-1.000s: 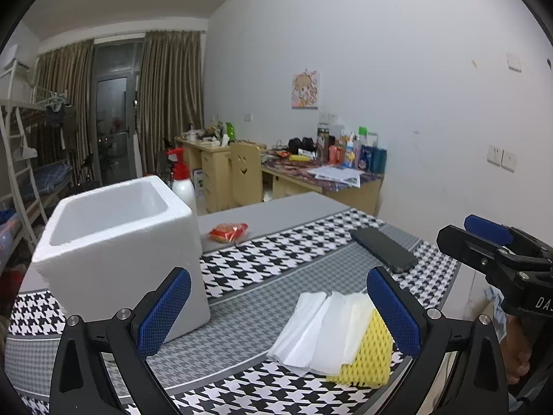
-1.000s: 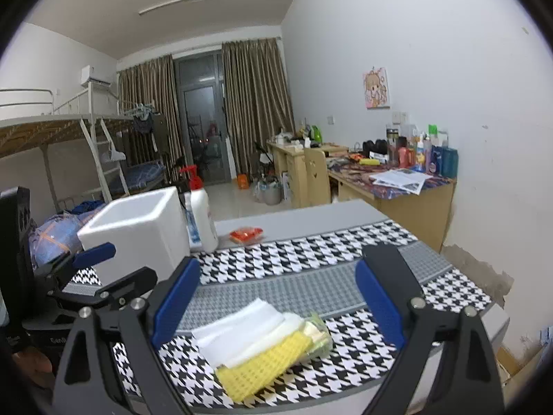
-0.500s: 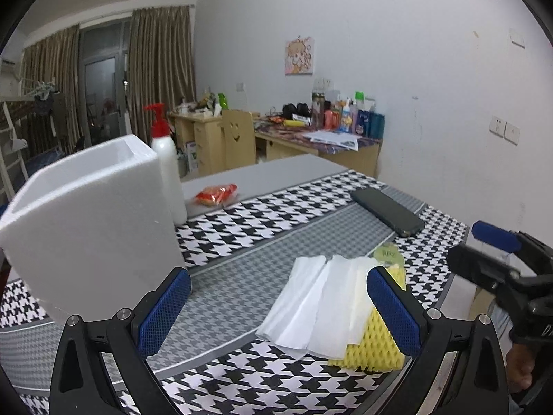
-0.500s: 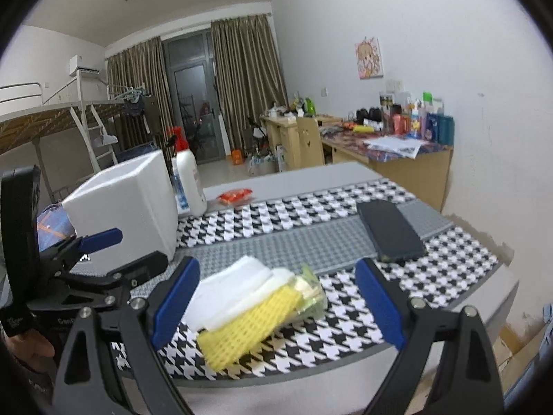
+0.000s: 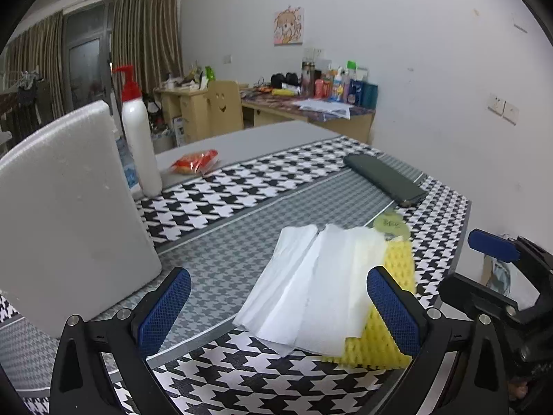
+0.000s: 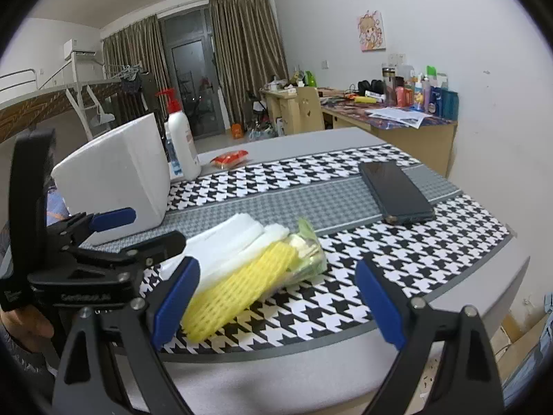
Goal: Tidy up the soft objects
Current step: 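Grasp the white tissues with the left gripper while the right grasps the yellow foam sleeve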
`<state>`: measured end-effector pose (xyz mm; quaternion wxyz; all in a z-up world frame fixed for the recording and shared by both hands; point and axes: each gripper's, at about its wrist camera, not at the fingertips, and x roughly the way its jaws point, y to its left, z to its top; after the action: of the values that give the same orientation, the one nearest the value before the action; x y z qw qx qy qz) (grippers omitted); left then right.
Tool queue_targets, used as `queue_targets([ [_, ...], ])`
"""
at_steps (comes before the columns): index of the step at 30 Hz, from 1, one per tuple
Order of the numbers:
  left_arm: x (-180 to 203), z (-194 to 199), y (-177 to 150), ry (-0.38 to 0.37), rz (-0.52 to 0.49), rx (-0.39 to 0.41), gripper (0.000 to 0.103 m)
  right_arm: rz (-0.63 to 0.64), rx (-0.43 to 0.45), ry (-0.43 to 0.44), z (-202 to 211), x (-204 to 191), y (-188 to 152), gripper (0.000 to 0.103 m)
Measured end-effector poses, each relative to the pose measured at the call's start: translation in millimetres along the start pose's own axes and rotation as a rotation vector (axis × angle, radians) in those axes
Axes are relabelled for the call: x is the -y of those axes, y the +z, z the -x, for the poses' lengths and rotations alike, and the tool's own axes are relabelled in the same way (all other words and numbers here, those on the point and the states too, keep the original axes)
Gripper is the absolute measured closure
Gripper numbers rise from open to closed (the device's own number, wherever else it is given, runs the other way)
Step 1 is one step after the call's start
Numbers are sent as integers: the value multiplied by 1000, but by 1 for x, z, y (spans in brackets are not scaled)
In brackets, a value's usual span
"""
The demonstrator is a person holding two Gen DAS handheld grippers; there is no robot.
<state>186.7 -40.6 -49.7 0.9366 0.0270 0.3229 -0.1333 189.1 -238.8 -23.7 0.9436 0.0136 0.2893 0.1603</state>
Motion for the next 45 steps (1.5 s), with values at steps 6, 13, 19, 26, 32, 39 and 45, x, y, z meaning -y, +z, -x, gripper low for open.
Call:
queue_targets([
  [6, 3, -21, -4, -13, -3, -73, 11, 6, -31, 23, -4, 3, -6, 9],
  [13, 13, -38, -10, -44, -37, -138, 30, -10, -58, 38, -9, 7, -11, 9],
  [19, 18, -47, -13, -110, -45, -206, 58, -32, -72, 42, -13, 12, -13, 9],
  [26, 11, -42, -12, -124, 6, -208, 87, -31, -73, 56, -11, 9, -14, 9],
  [32, 5, -20, -7, -157, 48, -130, 95, -29, -74, 65, -11, 6, -14, 9],
  [39, -3, -3, -3, -145, 77, -74, 96, -35, -97, 91, -15, 1, -14, 9],
  [45, -14, 17, -2, -124, 94, -22, 96, -40, -112, 105, -19, -3, -14, 11],
])
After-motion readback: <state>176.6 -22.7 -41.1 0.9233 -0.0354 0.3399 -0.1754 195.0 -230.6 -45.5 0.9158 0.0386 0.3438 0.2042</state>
